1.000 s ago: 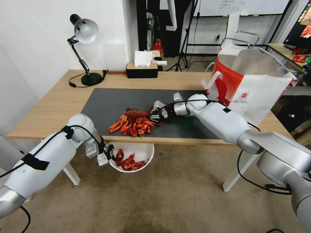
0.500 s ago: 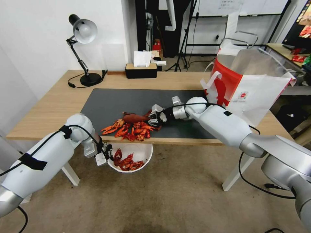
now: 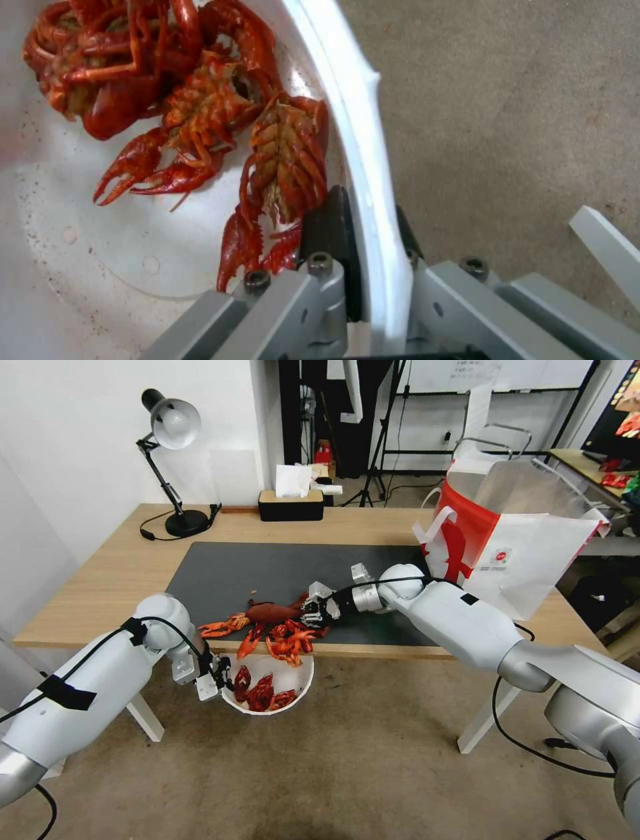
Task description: Sweep shrimp from table into container with towel, then put container into takeout bag.
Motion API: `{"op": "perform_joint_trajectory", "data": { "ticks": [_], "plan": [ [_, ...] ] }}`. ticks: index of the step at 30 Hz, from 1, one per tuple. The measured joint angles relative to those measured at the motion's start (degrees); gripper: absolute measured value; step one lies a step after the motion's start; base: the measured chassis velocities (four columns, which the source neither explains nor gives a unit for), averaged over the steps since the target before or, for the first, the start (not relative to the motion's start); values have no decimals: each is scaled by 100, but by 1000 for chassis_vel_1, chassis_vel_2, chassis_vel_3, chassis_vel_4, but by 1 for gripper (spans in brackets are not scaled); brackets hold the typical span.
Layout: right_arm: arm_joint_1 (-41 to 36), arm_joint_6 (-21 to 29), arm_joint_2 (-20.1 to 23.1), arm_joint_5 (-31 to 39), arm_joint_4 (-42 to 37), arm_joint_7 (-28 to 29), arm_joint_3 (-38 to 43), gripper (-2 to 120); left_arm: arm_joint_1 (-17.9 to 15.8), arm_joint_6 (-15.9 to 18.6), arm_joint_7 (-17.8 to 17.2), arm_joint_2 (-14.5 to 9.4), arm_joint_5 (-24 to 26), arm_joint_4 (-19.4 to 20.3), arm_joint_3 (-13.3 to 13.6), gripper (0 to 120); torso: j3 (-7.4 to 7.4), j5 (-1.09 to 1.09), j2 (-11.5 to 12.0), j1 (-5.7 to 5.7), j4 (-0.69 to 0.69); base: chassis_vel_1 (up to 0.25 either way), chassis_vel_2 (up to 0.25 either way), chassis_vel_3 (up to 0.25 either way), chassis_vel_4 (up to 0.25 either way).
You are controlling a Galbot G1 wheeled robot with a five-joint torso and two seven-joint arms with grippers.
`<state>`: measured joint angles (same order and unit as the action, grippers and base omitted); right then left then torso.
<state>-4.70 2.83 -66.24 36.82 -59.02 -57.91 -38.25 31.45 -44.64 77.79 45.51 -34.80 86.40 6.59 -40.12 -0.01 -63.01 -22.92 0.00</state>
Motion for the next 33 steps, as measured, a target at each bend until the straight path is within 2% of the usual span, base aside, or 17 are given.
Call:
{"op": "perform_joint_trajectory", "data": {
  "ticks": [33],
  "plan": [
    [-167,40,219,17,-725,-79,-179,10,-122,-33,-4,0,45,-170,16,0,1,1,-1,0,3,0,0,0,0]
  ]
}}
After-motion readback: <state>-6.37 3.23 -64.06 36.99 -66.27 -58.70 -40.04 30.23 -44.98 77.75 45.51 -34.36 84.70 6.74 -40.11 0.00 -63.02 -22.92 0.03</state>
